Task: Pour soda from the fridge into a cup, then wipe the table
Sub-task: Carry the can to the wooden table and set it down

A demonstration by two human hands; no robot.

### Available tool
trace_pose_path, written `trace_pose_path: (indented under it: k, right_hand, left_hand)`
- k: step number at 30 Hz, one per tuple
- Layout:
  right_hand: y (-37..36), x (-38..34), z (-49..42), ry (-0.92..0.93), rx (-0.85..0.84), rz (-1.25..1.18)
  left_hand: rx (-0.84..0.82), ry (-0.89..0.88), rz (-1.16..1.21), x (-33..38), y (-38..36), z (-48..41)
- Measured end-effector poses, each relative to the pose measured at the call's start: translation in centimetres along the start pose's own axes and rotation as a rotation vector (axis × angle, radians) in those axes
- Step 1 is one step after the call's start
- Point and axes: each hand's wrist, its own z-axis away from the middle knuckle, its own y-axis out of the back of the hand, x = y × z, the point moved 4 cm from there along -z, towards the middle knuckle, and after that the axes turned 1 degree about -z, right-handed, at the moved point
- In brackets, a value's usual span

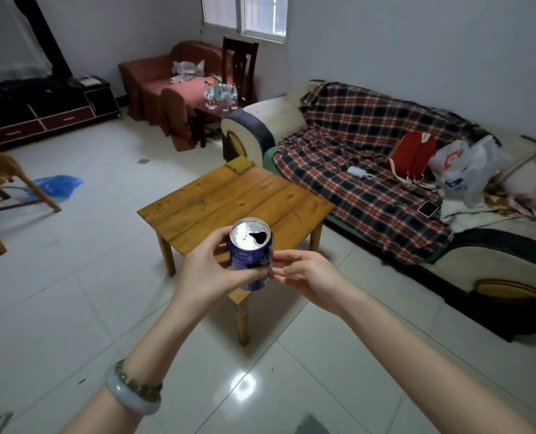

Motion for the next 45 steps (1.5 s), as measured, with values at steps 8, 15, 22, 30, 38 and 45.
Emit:
trace_pose_path:
  k: [8,15,22,30,38,45]
  right_hand:
    - [6.9,-4.1,-11.6,-0.046,-0.027,0.071]
    - [13.5,-10.3,-22.9,-0.094,-0.149,0.173]
    - [16.7,-14.6,-32.9,-0.147,-0.23,0.235]
    - [17.8,-14.6,-44.5,-0.184,-0.283,0.348]
    - [18.7,-11.6,-55.8,-0.304,-0.263,0.412]
    - [19.9,-7.0,-63.2,-0.398,-0.239,0.509]
  left_hand:
    - [0.017,0.017,-0.059,-2.9,-4.6,-11.9]
    - [0.125,0.102,-0.087,-4.2,-9.5,-23.3]
    - [0.233,0.187,-0.09,-6.6,-11.8,-31.8]
    - [0.29,0.293,-0.091,-13.2,-13.0,-39.7]
    - [0.277,0.409,-0.098,-22.5,-14.5,-46.5]
    - [0.252,0.51,-0.116,-30.7,-16.5,-49.3]
